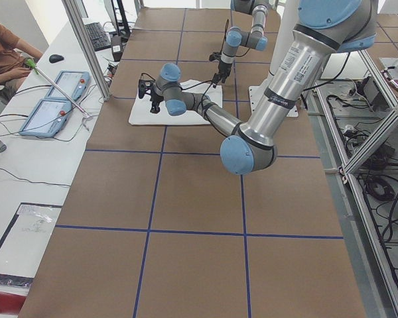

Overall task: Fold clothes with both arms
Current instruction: 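Move the right gripper to the shirt edge nearest the robot while the left gripper withdraws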

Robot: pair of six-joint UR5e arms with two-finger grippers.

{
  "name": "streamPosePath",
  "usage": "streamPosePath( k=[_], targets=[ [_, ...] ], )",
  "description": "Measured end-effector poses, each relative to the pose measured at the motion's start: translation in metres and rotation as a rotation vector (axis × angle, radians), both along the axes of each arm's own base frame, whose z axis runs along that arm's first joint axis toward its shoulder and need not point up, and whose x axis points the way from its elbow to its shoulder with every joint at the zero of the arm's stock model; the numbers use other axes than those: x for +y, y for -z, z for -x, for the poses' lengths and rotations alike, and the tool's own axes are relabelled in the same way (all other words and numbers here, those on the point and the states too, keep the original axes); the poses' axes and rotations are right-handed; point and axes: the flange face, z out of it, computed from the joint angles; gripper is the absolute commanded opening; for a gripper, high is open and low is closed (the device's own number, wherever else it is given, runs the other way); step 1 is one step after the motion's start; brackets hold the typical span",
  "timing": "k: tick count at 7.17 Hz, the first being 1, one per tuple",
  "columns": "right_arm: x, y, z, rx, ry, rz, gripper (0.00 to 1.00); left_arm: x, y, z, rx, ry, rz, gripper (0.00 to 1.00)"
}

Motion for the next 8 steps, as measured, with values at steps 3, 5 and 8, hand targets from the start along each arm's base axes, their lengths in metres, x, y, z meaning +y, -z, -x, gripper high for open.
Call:
streamPosePath(
  k=[3,5,8],
  targets=[
    [0.000,-0.001,0.003,0.007,0.001,0.001,0.00,0.010,-0.005,0.010,0.000,0.002,0.001,0.66],
    [0.001,0.002,0.002,0.000,0.002,0.000,0.00,0.021,-0.005,0.019,0.000,0.001,0.003,0.68],
    [0.003,0.020,-0.015,-0.035,-0.001,-0.002,0.00,0.041,0.008,0.007,0.042,0.000,0.073,0.68]
  ],
)
